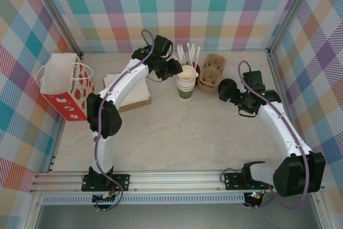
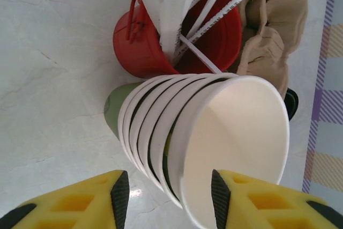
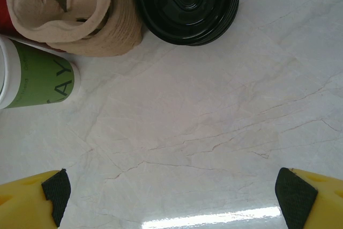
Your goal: Pack the takeout coffee
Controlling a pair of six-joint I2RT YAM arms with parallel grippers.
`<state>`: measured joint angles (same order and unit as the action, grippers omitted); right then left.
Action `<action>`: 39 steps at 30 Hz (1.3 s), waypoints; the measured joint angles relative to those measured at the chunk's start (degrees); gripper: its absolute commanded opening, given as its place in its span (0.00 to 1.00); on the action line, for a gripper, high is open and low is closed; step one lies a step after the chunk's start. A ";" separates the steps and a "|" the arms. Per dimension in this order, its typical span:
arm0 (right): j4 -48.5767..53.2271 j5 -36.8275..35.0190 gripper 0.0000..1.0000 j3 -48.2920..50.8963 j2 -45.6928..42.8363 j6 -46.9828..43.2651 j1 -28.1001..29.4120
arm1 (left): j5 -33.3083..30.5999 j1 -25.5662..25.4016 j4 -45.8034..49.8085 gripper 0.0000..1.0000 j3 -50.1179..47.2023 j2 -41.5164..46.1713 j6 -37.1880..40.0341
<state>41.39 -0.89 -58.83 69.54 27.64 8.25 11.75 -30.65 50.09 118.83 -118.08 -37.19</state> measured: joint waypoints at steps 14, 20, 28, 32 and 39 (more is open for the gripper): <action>-0.28 -0.09 1.00 2.91 -0.59 0.00 -0.04 | -1.31 -0.46 0.76 0.31 0.37 -1.01 0.81; -0.28 -0.04 1.00 2.91 -0.66 0.02 -0.04 | -1.31 -0.61 0.61 0.20 1.09 -1.90 0.85; -0.70 0.15 1.00 3.41 -0.70 0.02 -0.02 | -1.31 -0.76 0.68 0.14 2.21 -2.43 0.83; -0.70 0.35 1.00 3.74 -0.70 0.02 -0.04 | -1.38 -0.79 1.07 0.10 2.78 -2.54 0.90; -0.70 0.33 1.00 3.76 -0.70 0.00 -0.04 | -1.44 -0.83 2.19 0.08 3.26 -2.58 1.05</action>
<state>40.69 -0.56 -55.07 68.84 27.64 8.21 10.31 -31.48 52.27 122.08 -120.66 -36.14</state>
